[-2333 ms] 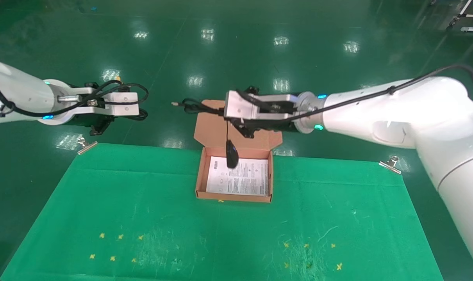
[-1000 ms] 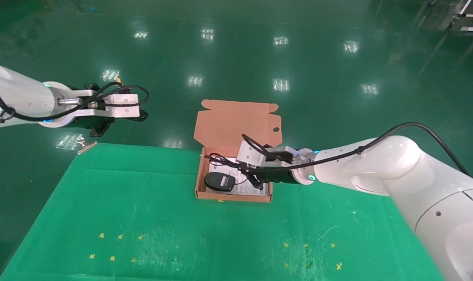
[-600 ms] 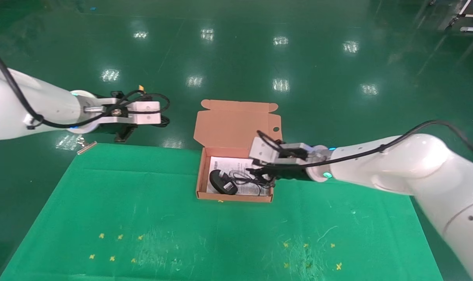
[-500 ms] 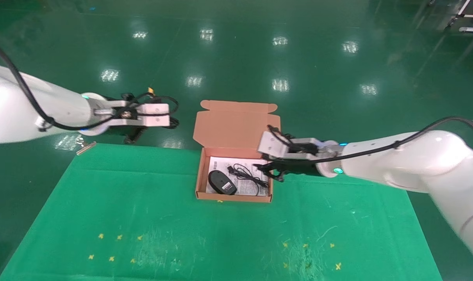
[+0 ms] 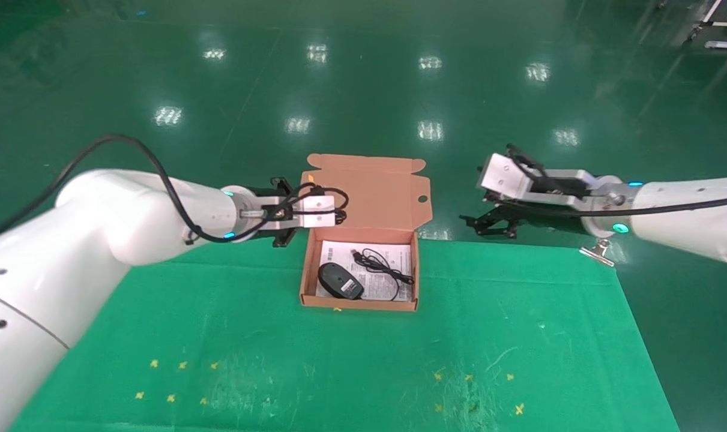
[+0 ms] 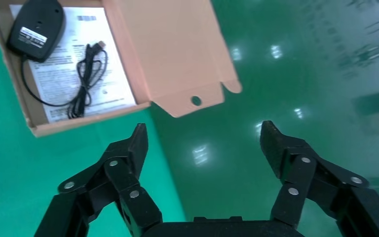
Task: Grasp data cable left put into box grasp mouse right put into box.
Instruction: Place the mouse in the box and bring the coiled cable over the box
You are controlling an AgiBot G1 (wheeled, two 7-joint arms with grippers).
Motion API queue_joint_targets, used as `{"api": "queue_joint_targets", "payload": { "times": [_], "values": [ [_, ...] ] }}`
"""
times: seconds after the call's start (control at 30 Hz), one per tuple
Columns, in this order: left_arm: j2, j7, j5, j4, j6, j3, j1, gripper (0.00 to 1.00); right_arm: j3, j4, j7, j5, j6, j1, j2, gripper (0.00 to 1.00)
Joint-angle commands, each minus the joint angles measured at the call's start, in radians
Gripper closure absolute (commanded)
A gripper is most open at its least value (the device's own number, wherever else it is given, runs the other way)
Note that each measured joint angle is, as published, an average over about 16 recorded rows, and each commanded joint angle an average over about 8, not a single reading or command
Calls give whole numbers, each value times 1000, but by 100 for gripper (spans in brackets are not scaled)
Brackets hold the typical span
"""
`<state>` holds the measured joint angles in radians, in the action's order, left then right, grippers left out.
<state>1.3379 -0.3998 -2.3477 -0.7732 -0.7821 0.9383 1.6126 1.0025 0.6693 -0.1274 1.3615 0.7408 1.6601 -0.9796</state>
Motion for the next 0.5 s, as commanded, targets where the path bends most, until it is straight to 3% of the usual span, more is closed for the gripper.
{"api": "queue_joint_targets", "payload": {
  "times": [0.03,0.5],
  "values": [
    [20,25,16,37,38,4,-6,100,-2,35,14,2,-1,3,32,0],
    [36,144,254,50,200,203,-40,100,7,317,199,54,-41,-15,233,0]
  ]
}}
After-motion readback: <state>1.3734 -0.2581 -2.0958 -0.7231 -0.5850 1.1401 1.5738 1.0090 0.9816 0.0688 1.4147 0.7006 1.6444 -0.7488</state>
